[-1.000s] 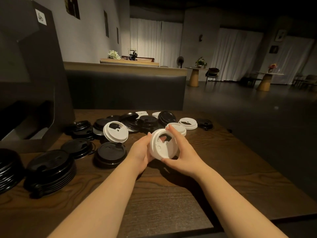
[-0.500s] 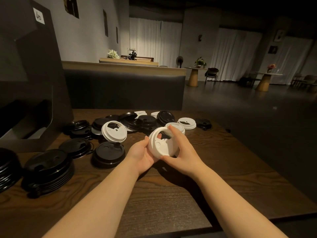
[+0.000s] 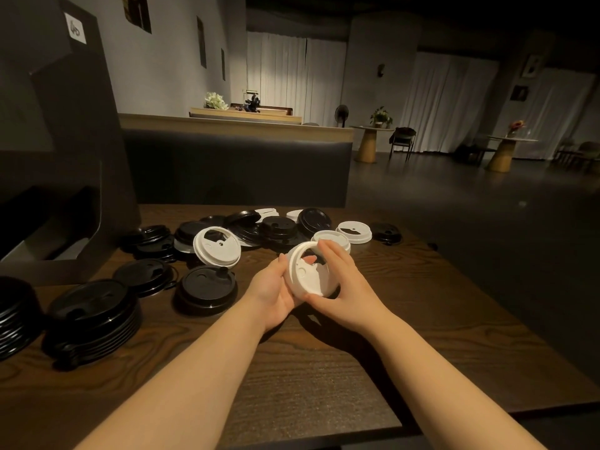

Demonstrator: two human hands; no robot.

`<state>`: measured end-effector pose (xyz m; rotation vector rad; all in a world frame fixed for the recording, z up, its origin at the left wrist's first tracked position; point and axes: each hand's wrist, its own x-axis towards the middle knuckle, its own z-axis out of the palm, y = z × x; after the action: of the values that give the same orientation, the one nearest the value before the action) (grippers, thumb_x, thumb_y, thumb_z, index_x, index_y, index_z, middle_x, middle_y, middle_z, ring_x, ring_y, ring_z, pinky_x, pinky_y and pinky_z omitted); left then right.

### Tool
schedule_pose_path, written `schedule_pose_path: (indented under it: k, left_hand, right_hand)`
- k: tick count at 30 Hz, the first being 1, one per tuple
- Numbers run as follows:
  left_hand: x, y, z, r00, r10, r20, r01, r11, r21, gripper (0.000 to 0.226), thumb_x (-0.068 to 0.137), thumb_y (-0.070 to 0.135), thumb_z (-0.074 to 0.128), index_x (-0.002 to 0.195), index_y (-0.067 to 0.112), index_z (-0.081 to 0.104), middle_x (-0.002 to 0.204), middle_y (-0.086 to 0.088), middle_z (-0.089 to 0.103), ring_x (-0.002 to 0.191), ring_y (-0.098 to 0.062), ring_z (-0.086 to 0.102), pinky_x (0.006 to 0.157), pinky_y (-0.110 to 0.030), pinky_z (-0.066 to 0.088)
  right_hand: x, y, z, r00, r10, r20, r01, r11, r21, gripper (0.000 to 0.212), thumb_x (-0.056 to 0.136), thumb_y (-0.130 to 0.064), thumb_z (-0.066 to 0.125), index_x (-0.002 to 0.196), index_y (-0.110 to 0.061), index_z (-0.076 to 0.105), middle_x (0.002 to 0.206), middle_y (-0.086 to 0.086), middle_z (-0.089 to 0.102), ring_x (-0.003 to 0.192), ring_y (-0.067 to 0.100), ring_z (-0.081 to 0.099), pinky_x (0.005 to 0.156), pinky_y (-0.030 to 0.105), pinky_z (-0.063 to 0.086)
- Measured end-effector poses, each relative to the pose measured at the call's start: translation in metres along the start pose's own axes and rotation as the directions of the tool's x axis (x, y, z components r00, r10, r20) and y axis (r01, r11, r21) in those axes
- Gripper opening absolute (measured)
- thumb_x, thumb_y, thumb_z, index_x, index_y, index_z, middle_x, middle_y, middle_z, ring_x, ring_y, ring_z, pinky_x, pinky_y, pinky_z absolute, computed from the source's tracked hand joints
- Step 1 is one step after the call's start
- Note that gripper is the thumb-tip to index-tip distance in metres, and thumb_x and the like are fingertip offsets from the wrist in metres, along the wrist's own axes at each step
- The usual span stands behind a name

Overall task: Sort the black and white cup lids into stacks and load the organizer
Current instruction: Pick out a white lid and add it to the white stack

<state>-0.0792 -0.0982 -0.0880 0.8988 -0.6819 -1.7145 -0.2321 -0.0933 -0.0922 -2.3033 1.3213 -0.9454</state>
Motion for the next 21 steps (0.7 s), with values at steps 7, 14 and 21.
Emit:
schedule_pose_path:
  k: [7, 14, 21]
  left_hand:
    - [-0.002, 0.001, 0.002, 0.999, -0.012, 0.051, 0.014, 0.999, -0.040, 0.070, 0.092, 0.066, 0.029, 0.121, 0.010, 0.060, 0.117, -0.016, 0.065, 0.110, -0.033, 0.061, 0.088, -0.045, 0.051]
    - [-0.005, 0.005, 0.005, 0.997, 0.069, 0.029, -0.060, 0.972, -0.226, 0.021, 0.095, 0.022, 0.053, 0.109, 0.007, 0.061, 0.117, -0.019, 0.063, 0.105, -0.034, 0.062, 0.081, -0.045, 0.053]
    - [-0.013, 0.050, 0.019, 0.984, 0.081, -0.157, -0.066, 0.993, 0.093, 0.035, 0.088, 0.030, 0.065, 0.118, 0.012, 0.059, 0.113, -0.015, 0.064, 0.101, -0.033, 0.064, 0.074, -0.049, 0.057]
  right_hand:
    - [0.003, 0.003, 0.005, 0.997, 0.064, 0.037, -0.068, 0.991, 0.116, 0.093, 0.076, -0.036, 0.076, 0.149, -0.024, 0.019, 0.152, -0.012, 0.015, 0.138, 0.010, 0.021, 0.113, 0.031, 0.027]
    - [0.012, -0.006, 0.015, 0.950, 0.308, 0.056, -0.248, 0.632, 0.734, 0.082, 0.084, -0.024, 0.069, 0.149, -0.024, 0.019, 0.144, 0.002, 0.038, 0.124, 0.015, 0.047, 0.098, 0.034, 0.047]
    - [0.046, -0.037, -0.010, 0.904, 0.359, 0.233, -0.401, 0.518, 0.756, 0.036, 0.095, -0.012, 0.053, 0.129, -0.022, 0.051, 0.120, 0.004, 0.062, 0.110, 0.022, 0.061, 0.079, 0.033, 0.057]
